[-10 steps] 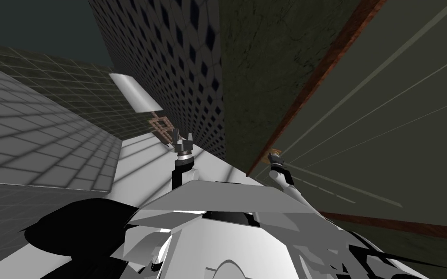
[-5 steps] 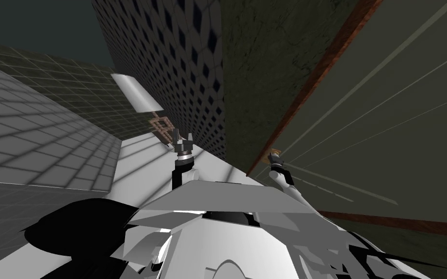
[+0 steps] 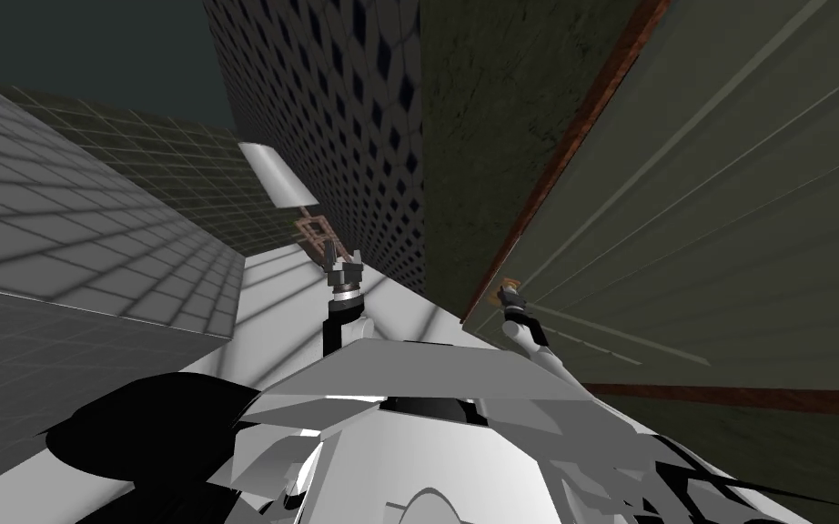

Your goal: Pull the door open

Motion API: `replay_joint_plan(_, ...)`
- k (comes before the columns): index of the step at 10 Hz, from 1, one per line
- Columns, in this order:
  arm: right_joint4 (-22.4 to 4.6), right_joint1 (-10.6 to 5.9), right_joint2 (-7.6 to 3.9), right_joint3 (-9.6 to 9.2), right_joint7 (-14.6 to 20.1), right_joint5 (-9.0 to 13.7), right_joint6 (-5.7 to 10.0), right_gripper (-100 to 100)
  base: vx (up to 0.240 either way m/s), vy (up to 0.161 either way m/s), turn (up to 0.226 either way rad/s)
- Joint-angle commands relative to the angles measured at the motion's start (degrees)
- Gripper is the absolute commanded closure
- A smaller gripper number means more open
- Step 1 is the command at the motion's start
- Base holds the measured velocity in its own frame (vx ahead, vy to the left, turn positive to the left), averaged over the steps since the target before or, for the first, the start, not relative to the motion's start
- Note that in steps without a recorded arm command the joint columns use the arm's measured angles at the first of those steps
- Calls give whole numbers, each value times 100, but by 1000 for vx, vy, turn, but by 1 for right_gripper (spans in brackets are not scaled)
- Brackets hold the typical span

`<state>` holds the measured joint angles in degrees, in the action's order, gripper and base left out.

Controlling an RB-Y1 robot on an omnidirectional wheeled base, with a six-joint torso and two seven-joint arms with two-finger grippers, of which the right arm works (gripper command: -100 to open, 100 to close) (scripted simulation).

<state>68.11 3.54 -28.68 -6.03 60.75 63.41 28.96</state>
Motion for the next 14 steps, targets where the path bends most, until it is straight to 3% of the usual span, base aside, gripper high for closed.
replay_joint_plan(1,120,37,-29,-107,38,-23,-2,100,-222,-28,51)
replay_joint_plan(4,317,90,-96,-353,138,-72,-32,100,-283,-39,61)
replay_joint_plan(5,237,59,-76,-329,131,-71,-25,100,-104,-12,28)
replay_joint_plan(6,323,111,-121,-480,189,-101,-28,100,-200,-36,66)
replay_joint_plan(14,783,282,-442,-1075,476,-231,77,100,-234,-69,88)
